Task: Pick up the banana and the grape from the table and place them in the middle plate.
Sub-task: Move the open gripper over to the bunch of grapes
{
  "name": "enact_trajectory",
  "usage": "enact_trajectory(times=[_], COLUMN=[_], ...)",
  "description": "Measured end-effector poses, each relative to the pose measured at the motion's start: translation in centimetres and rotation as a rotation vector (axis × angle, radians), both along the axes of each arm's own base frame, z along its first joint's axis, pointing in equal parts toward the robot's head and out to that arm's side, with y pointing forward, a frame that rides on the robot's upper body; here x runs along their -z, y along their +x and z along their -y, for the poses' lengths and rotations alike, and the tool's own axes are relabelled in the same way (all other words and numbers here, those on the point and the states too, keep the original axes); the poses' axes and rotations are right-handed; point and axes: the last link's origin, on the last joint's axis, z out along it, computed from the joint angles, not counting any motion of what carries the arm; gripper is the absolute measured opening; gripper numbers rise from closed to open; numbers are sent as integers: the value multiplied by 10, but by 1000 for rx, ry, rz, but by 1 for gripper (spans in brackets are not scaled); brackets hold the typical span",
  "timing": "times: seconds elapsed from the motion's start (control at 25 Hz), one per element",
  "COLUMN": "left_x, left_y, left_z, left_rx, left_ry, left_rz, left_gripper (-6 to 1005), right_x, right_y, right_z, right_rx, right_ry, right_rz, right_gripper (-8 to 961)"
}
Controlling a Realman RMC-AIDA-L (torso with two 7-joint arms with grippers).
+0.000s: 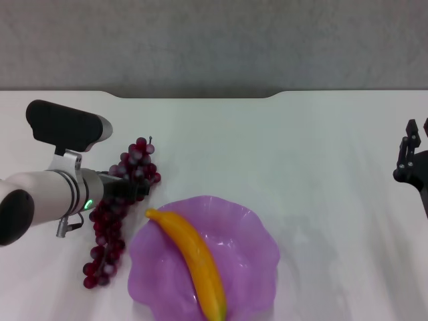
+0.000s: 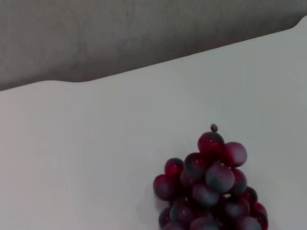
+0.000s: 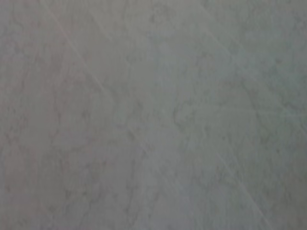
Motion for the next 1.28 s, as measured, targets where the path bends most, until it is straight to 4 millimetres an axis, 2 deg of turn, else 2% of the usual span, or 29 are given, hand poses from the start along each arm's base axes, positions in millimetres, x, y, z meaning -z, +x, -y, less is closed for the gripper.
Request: enact_trajectory(times=[0.48, 0.68, 1.04, 1.28], left_x=[-2, -4, -5, -5], left_y=[-3, -5, -6, -7], left_z=[0, -1, -1, -1], left_rx=[-3, -14, -18, -19], left_ry=[-5, -1, 1, -2], left_rz=[-17, -18, -17, -21], left_gripper=[876, 714, 569, 545], right_x=[-1, -1, -1, -2], right_y=[1, 1, 1, 1], right_z=[1, 1, 1, 2], right_rx=[3, 4, 2, -1], right_ry=[4, 3, 6, 15], right_rz=[0, 1, 1, 1], right_gripper=[207, 208, 207, 207])
